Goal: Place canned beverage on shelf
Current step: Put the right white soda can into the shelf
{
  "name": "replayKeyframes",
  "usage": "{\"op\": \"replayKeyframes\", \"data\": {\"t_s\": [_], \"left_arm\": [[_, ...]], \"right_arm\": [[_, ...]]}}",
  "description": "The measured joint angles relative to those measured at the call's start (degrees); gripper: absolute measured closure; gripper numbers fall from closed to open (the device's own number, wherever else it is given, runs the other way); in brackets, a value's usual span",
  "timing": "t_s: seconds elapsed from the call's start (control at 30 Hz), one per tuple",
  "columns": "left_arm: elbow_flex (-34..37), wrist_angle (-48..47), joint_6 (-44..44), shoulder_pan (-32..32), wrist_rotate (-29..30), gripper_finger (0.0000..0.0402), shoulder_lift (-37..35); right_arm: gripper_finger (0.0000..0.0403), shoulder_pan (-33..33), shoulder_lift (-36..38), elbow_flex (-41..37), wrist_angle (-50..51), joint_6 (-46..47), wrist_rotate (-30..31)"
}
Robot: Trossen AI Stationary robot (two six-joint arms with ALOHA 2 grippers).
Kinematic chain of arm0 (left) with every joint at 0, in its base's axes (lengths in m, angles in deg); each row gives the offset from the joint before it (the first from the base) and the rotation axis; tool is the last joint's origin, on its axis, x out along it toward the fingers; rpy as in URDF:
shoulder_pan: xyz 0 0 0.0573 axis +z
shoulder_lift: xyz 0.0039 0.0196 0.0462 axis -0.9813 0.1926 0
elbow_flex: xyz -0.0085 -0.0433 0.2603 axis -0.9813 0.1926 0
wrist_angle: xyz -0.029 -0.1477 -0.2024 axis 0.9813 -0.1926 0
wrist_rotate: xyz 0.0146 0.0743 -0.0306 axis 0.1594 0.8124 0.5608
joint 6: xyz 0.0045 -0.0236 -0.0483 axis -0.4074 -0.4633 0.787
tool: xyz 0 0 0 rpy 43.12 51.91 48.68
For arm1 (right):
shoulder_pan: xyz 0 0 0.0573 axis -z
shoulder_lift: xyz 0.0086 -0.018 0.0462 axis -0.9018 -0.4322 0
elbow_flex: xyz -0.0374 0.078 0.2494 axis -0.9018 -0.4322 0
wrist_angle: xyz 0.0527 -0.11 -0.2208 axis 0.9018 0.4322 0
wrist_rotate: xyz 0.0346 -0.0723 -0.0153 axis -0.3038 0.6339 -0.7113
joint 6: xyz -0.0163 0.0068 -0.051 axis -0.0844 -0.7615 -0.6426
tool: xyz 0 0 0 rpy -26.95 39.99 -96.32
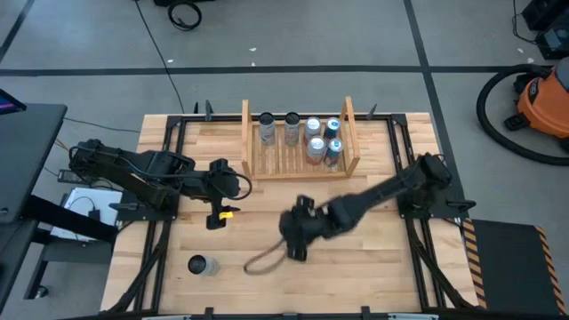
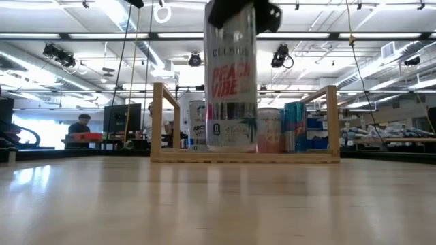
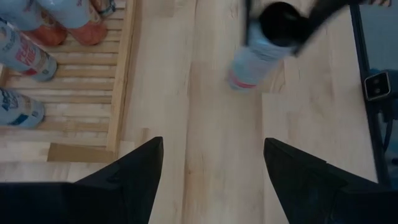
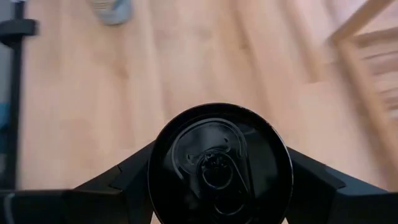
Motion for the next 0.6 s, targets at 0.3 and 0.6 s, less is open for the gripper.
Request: {"op": "replayKeyframes", "data": {"t_s": [0.3,0.6], "left_arm": [[0.0,-0.02,-1.12,0.0,0.0,0.0122,0.0],[0.0,-0.82,-0.26,0.0,0.0,0.0122,0.0]], "right_arm": [[0.0136,13.25,4.86,0.11,3.53,-14.37,-3.39],[0.0136,25.79,5.86,0.11,5.17,-24.14,-11.9]]}}
